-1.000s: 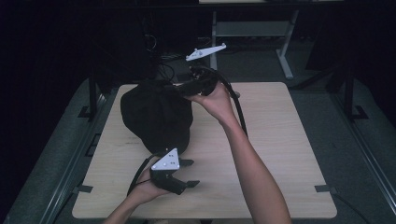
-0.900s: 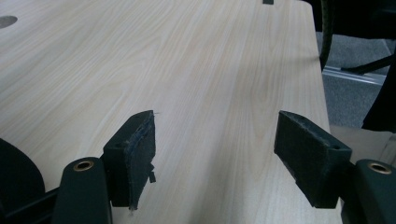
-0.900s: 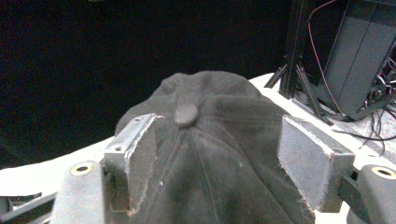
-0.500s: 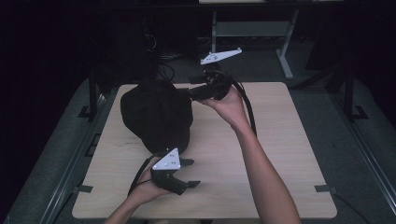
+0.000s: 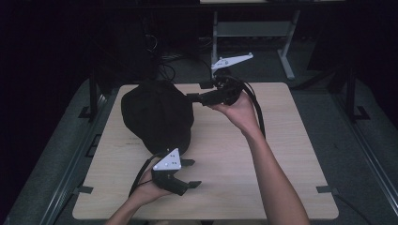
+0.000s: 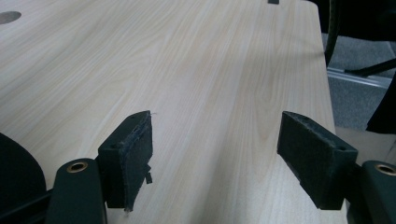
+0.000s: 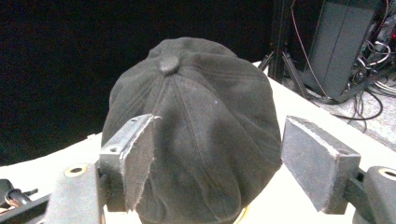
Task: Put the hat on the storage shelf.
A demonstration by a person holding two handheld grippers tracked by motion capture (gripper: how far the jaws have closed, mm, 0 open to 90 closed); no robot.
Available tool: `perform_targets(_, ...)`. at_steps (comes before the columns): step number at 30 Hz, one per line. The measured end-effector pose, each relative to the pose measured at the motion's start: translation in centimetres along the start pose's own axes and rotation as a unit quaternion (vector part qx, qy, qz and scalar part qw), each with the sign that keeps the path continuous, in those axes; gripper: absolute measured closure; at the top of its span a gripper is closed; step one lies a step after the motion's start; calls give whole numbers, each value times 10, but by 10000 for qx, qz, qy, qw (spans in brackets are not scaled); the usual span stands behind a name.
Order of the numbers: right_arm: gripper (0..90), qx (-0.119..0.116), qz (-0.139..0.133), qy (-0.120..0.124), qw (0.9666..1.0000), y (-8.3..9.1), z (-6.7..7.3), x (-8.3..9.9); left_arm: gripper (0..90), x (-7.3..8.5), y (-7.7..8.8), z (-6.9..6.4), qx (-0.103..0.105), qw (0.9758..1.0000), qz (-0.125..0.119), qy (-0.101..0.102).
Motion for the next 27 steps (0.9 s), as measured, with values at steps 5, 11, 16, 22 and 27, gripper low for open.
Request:
perform_targets(5, 245, 36, 25, -62, 10000, 6, -1, 9, 263, 0, 0, 0, -16, 10000, -18, 19)
perform_targets(11, 241, 62, 78, -87, 9999, 12, -1, 19, 263, 0, 0, 0, -1, 10000, -23, 47)
perform_targets(16, 238, 70, 90, -160, 9998, 16, -3, 27, 263, 0, 0, 0, -4, 10000, -32, 33)
perform_targets(22, 225, 86, 108, -259, 9996, 22, -7, 38, 263, 0, -1, 1, 51, 9999, -96, 118)
perform_targets(27, 225, 103, 93, -328, 9994, 27, -10, 47, 263, 1, 0, 2, 25, 9999, -71, 131)
Point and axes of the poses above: each handheld gripper's, and its own axes: y roughly backward along the jaws, x roughly out of its underside, z roughly to its left, the point moved 1 cm from there along -y, roughly forward along the jaws, and after that the axes turned 10 degrees about z, right-handed, at the moved point
